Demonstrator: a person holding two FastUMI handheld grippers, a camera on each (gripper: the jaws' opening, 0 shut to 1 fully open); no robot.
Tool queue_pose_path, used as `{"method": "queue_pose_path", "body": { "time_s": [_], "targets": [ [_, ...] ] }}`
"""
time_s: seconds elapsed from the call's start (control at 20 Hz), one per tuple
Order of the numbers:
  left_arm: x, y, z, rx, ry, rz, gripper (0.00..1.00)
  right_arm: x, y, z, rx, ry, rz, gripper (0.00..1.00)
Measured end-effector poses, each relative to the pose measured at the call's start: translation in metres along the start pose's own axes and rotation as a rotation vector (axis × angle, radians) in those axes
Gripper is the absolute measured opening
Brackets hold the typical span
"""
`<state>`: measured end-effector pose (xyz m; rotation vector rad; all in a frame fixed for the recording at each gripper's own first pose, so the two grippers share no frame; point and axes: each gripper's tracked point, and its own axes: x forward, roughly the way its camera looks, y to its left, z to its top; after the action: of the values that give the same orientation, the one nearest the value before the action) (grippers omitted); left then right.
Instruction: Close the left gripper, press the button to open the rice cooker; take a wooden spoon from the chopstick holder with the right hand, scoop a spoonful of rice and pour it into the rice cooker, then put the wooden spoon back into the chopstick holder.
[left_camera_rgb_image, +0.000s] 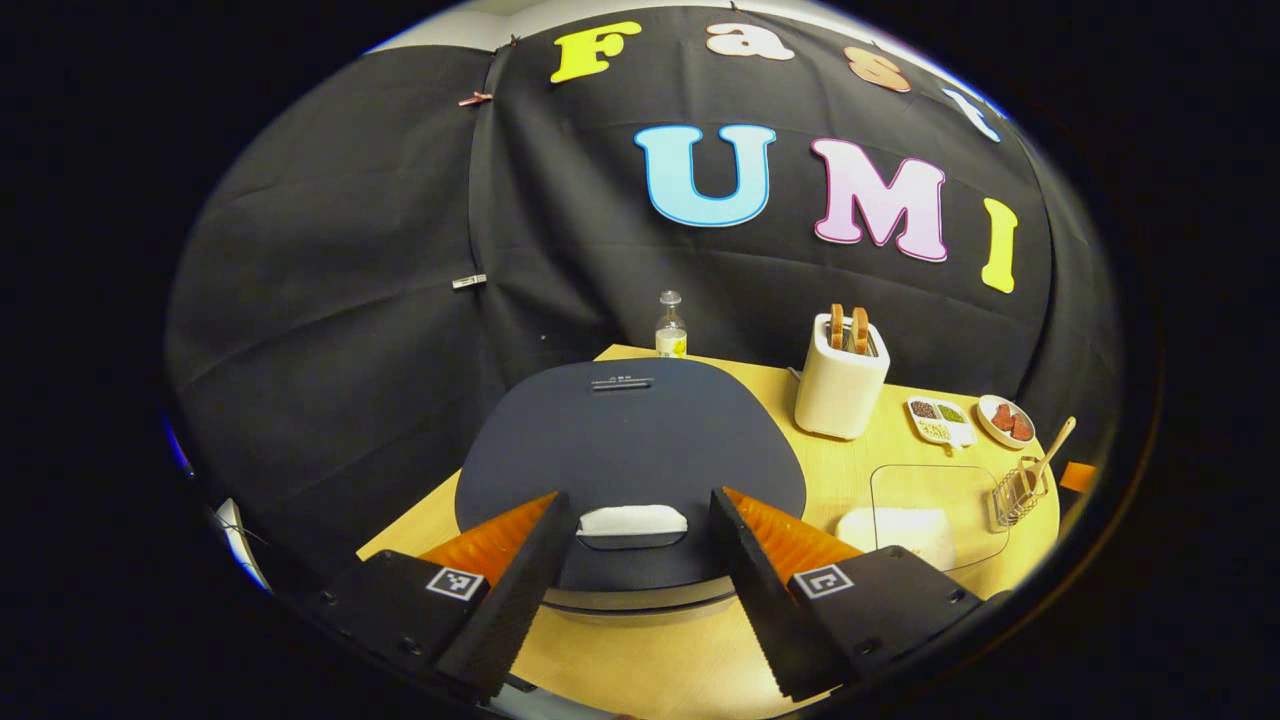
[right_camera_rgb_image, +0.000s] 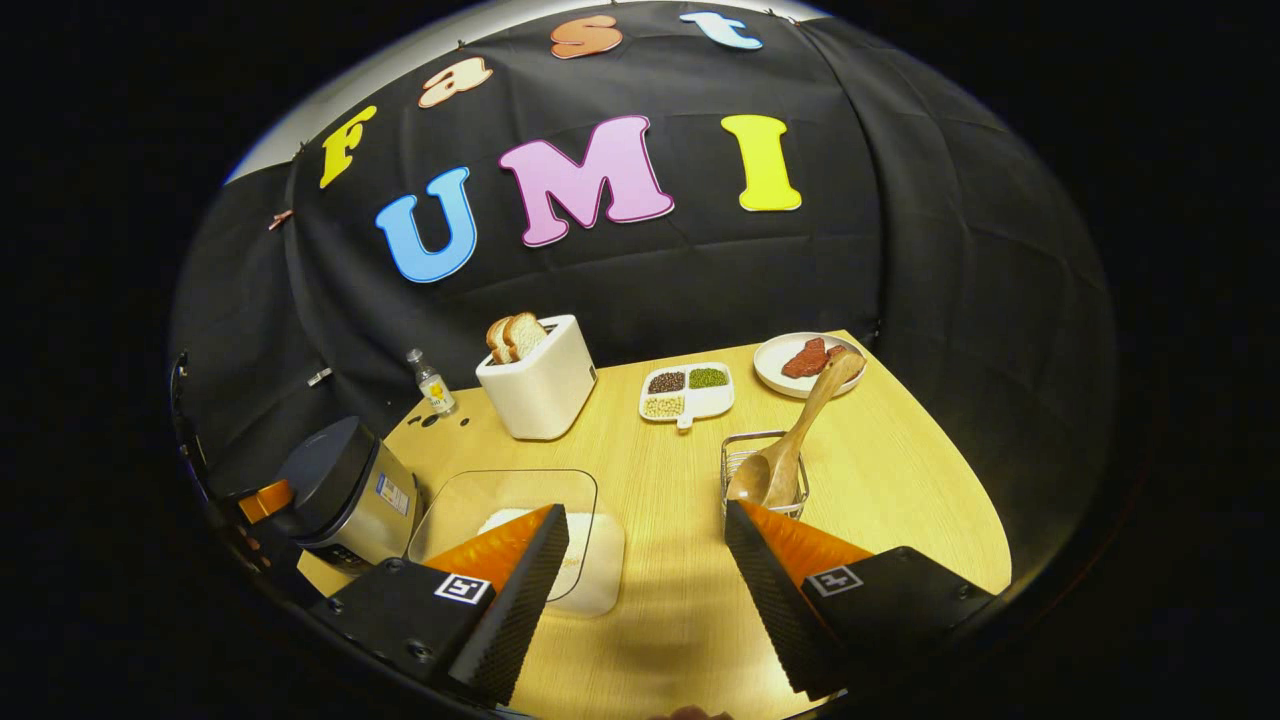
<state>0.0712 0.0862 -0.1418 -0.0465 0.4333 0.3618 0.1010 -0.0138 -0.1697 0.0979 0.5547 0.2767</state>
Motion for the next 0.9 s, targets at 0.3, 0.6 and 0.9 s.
{"method": "queue_pose_path", "body": {
  "time_s": [0.3,0.6,0.9],
  "targets": [
    [-0.005,-0.001,0.006,-0.02,-0.038,0.013,0.96,-0.001,-0.016,0.009,-0.037,-0.028,0.052,0.98],
    [-0.062,-0.042,0.079,0.004,-0.254,0.028,0.95,-0.025,-0.032,0.057,-0.126,-0.185,0.045,0.98],
    [-0.121,-0.103,0.114,0.131,-0.392,-0.118,0.95,-0.083,-0.033,0.105,-0.12,-0.37,-0.032,0.98]
  ]
}}
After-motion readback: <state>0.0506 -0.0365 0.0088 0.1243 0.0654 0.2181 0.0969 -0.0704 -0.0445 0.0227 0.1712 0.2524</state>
